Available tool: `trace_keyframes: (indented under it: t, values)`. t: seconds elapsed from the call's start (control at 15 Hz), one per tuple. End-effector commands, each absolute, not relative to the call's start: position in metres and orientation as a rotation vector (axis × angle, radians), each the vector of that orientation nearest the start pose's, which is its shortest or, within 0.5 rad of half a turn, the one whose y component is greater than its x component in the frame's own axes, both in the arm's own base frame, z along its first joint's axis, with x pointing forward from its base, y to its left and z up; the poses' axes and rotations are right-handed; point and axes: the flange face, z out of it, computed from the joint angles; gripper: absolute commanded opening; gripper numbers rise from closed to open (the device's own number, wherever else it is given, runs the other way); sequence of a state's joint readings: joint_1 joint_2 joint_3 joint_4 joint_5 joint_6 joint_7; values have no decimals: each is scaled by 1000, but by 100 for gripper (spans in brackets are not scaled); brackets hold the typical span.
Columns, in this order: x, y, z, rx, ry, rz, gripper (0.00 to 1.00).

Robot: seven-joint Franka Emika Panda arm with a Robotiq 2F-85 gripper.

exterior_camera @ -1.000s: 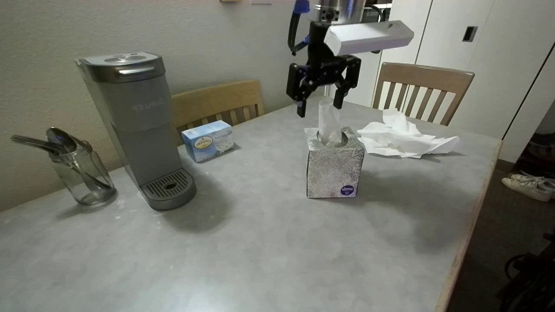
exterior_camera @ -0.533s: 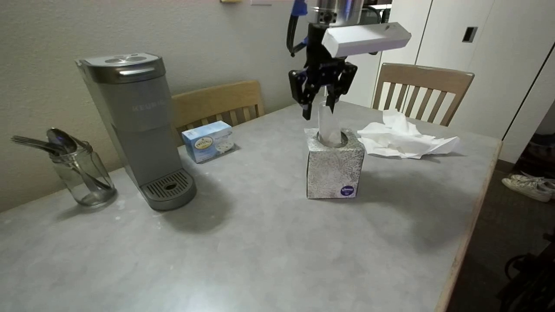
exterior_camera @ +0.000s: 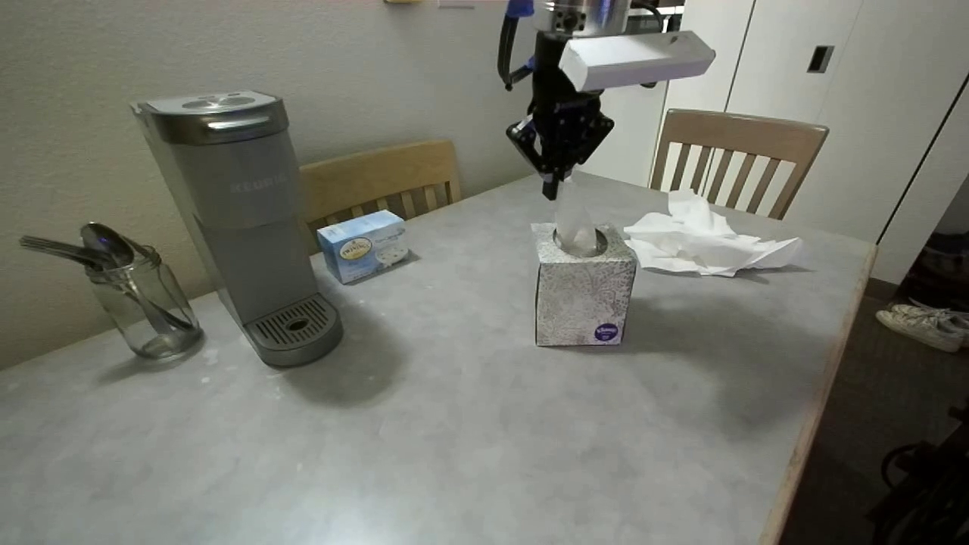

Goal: Pick up three tissue papers from the box and put it on the table.

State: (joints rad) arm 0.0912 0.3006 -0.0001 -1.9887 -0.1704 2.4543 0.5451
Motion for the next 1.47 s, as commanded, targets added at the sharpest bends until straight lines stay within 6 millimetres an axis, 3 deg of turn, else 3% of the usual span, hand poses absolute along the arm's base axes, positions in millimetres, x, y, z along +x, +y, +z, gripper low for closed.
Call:
trace_keyframes:
  t: [0.0, 0.53, 1.07, 1.4]
  values:
    - [624, 57, 340, -3146, 540, -335, 0]
    - [632, 58, 404, -3156, 509, -478, 0]
    - [619, 55, 486, -3218, 459, -660, 0]
    - [613, 51, 527, -3251, 431, -800, 0]
